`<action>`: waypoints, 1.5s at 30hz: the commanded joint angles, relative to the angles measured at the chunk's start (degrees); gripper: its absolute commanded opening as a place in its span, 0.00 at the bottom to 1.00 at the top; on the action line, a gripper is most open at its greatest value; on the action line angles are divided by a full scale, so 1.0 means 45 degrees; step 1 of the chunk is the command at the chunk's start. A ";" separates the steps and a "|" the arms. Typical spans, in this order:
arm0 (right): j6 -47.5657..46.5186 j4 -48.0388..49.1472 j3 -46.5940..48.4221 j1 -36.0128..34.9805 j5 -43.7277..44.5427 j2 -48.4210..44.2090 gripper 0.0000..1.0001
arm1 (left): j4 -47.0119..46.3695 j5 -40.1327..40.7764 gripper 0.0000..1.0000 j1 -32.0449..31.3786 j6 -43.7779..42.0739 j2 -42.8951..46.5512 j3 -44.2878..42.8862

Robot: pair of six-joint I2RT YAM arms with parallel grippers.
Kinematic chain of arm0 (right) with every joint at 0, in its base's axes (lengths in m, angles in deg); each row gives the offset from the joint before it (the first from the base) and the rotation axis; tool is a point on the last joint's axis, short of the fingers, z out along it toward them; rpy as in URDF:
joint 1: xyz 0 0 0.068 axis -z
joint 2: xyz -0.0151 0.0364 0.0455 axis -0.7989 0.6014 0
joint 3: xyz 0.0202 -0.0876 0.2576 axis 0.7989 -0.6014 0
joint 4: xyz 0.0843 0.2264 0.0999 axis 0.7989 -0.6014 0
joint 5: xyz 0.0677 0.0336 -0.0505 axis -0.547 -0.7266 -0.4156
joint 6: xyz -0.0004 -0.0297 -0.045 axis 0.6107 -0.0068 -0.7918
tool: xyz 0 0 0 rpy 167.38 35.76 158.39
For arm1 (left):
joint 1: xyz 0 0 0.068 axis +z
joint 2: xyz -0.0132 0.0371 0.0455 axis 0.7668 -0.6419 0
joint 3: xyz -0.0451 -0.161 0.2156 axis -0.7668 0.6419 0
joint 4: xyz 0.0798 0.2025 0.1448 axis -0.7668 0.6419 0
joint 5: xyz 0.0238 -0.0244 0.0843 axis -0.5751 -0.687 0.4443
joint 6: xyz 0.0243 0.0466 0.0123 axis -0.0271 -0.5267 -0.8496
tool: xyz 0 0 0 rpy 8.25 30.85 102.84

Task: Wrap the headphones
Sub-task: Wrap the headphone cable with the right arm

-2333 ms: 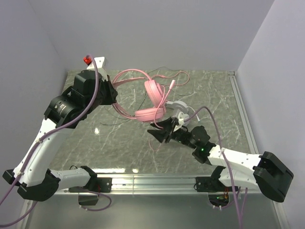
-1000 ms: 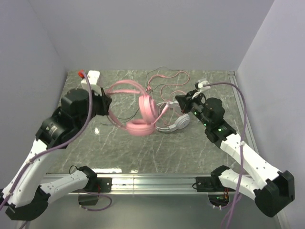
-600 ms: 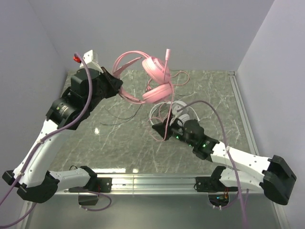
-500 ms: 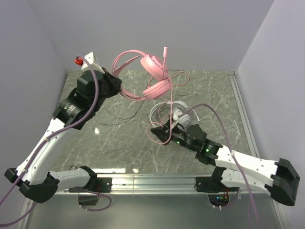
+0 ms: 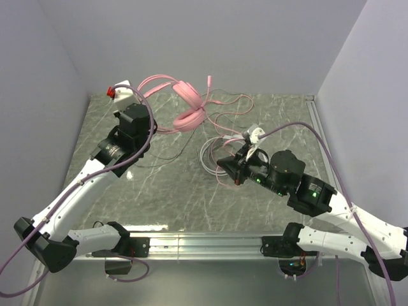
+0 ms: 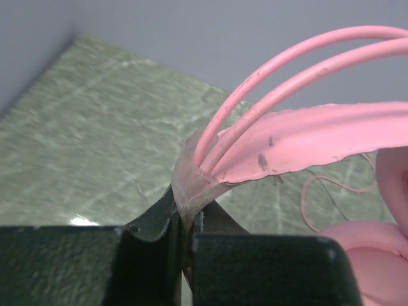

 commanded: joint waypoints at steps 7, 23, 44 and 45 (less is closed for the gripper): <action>-0.0896 -0.4952 0.4392 -0.0066 -0.0493 0.1697 0.00 | -0.2624 0.1766 0.00 -0.0693 -0.4475 -0.0721 0.0162; -0.1520 -0.6790 0.8186 -0.0047 -0.1726 0.3824 0.00 | -0.2347 0.0267 0.00 -0.1805 -0.8148 -0.2209 0.0628; -0.2537 -0.7416 0.7896 0.3155 -0.1101 0.4335 0.00 | 0.1009 -0.6121 0.00 -0.3369 -1.0827 0.2283 0.2993; -0.2576 -0.7397 0.7856 0.3330 -0.1120 0.4354 0.00 | 0.1148 -0.6722 0.00 -0.3369 -1.0807 0.2380 0.2934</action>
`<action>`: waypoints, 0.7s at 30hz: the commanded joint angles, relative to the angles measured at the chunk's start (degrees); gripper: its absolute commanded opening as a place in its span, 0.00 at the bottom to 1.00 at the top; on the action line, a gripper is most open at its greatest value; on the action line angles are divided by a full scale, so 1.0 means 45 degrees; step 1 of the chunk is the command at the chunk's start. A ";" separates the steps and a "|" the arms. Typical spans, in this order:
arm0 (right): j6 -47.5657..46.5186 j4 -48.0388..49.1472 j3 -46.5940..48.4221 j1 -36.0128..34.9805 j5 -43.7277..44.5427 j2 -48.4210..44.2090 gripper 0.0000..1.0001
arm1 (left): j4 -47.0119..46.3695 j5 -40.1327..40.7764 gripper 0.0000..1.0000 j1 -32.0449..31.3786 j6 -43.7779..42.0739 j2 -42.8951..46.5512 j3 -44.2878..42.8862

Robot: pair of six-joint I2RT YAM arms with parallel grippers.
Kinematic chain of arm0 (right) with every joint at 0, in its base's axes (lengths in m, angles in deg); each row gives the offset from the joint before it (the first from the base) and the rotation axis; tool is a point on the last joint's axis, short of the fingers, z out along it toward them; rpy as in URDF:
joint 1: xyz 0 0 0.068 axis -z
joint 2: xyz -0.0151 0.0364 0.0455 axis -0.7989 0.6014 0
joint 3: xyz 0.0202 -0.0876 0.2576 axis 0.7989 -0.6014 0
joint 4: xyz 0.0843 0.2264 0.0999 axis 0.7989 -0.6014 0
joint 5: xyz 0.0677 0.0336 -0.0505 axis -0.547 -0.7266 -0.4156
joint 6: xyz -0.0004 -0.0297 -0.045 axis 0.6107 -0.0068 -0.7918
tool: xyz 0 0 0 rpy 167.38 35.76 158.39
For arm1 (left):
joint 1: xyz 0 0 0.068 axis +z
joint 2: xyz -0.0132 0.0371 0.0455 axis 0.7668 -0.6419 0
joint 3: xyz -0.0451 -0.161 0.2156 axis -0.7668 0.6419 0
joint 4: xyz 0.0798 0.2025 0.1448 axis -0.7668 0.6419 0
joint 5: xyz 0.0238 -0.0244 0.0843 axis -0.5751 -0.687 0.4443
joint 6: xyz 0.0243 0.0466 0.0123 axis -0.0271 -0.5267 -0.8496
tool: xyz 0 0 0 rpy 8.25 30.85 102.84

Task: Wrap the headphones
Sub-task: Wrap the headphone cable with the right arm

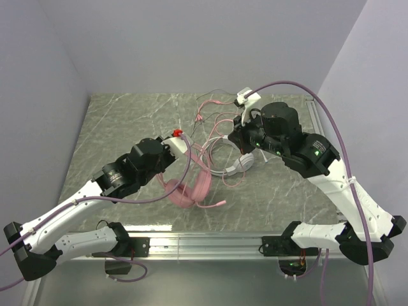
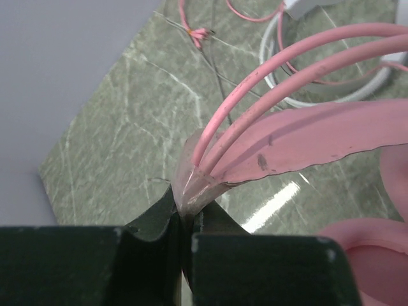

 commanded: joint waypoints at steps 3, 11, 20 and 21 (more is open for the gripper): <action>-0.0153 0.0439 -0.0484 0.0695 -0.0085 -0.0133 0.00 | 0.0203 -0.2376 0.00 0.0016 0.0327 0.0804 -0.0001; 0.0471 0.3149 -0.3253 0.2589 -0.1198 -0.0874 0.00 | 0.0397 -0.3593 0.00 0.0036 0.2782 0.1840 -0.1070; 0.1097 0.6742 -0.6301 0.2943 -0.2174 -0.2163 0.00 | 0.2503 -0.2796 0.00 0.0017 0.6980 0.0575 -0.4114; 0.1137 0.7038 -0.6538 0.2962 -0.2253 -0.2183 0.00 | 0.2893 -0.2580 0.00 0.0016 0.7316 0.0301 -0.4508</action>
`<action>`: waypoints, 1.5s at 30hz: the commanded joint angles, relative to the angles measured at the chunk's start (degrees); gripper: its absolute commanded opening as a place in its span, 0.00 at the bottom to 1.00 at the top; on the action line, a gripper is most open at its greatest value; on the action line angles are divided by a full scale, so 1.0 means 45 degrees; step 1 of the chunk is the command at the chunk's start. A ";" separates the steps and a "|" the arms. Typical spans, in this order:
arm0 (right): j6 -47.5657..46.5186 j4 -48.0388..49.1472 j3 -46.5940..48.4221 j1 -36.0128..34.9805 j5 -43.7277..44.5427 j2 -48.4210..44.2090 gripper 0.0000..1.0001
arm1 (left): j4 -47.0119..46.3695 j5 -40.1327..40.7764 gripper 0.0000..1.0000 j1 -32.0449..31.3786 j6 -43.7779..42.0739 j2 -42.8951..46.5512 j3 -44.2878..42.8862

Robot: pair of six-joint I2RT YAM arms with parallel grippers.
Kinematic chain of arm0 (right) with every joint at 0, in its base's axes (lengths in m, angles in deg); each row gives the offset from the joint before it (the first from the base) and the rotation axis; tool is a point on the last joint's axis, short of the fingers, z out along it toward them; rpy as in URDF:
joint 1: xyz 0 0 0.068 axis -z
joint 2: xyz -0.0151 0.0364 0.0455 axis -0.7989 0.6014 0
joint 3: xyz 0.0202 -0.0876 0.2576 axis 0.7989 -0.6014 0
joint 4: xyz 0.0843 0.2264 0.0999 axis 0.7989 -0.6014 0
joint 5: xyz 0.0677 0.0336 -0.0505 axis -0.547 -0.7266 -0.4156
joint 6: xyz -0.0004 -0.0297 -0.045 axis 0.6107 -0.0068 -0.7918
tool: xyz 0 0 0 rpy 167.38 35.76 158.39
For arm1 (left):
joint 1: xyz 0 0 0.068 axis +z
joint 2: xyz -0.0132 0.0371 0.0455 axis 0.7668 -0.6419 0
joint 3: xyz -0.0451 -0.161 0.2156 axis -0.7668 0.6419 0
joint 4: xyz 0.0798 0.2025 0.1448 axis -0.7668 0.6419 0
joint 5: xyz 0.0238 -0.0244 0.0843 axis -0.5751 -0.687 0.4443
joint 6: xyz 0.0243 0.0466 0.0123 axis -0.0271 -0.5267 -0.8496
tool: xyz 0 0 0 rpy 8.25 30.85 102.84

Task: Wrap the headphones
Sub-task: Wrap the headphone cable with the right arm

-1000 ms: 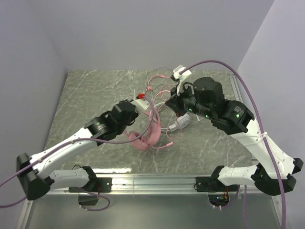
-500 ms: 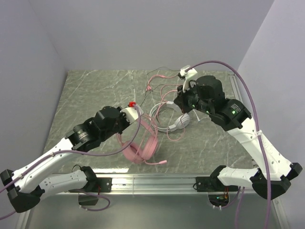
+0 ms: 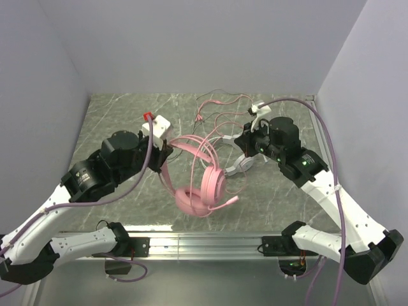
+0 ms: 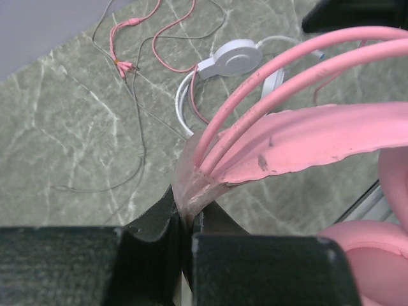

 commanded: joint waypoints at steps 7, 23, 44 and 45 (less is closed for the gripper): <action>0.1228 0.5777 -0.3040 0.0097 -0.1593 -0.0288 0.00 | 0.2188 0.0330 0.00 0.0012 0.5473 -0.2494 -0.3964; 0.2675 1.4837 -0.7772 0.0077 -0.3780 -0.0329 0.04 | 0.2264 -0.0800 0.00 0.2297 0.8390 -0.4095 -0.6560; 0.3163 1.9239 -0.8046 -0.1212 -0.3859 0.2621 0.05 | -0.0016 -0.2226 0.00 0.2297 1.0361 -0.4078 -0.5705; 0.3163 1.9181 -0.7930 -0.1231 -0.3918 0.2680 0.04 | -0.0192 -0.2226 0.00 0.2297 1.0575 -0.4058 -0.5588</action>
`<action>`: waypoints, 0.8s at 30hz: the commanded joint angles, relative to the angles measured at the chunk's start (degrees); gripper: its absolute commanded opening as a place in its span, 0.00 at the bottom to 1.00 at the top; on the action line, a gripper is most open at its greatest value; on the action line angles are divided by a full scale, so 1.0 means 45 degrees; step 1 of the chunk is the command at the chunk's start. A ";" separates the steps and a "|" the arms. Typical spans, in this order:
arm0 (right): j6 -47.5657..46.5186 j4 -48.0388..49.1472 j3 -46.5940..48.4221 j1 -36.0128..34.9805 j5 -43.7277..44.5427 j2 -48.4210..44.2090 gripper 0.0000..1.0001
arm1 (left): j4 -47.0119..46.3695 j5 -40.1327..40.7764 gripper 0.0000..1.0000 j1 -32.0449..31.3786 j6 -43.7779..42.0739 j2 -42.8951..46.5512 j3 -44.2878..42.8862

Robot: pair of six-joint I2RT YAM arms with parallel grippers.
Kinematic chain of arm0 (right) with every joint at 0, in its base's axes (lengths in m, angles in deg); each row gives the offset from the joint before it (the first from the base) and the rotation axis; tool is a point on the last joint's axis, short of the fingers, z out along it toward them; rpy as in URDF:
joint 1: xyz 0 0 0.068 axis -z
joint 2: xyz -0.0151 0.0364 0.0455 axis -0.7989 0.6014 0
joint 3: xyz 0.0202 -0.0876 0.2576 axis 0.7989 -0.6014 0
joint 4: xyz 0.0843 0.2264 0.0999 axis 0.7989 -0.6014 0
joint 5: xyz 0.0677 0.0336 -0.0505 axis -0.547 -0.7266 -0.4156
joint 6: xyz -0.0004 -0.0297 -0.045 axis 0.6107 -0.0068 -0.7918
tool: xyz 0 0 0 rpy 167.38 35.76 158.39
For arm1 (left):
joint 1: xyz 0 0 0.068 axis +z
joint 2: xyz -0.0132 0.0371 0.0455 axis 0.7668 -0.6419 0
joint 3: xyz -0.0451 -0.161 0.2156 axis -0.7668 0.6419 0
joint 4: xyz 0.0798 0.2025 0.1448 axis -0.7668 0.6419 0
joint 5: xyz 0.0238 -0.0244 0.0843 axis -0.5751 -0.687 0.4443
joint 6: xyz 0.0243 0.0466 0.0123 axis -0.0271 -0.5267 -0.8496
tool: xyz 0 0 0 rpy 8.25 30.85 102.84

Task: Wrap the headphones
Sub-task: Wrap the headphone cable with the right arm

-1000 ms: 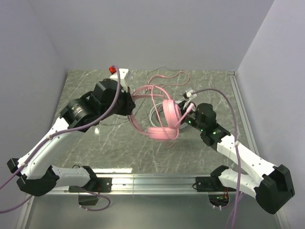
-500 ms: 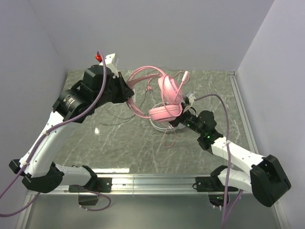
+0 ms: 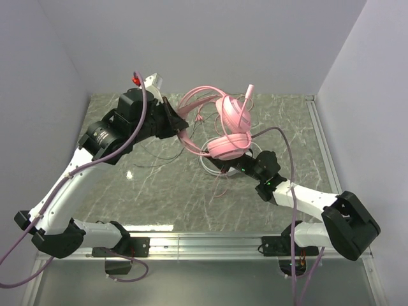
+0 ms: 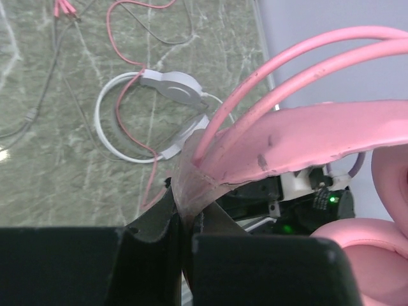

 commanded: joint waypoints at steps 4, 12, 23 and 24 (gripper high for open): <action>-0.0009 0.0620 0.0334 -0.0377 0.0074 0.0360 0.00 | -0.2759 -0.0176 0.00 -0.0035 0.1928 0.0673 0.0198; -0.0360 0.0190 -0.0037 -0.1451 0.0874 0.0516 0.00 | -0.4263 0.1935 0.00 0.0063 0.2670 0.1025 0.0609; -0.0068 -0.0689 -0.0447 -0.2739 0.1461 0.0049 0.00 | -0.7017 0.5603 0.00 0.0219 0.3356 0.2157 0.2893; -0.0029 -0.0961 -0.0389 -0.2857 0.1461 -0.0011 0.00 | -0.7154 0.5955 0.00 0.0219 0.3278 0.2332 0.3300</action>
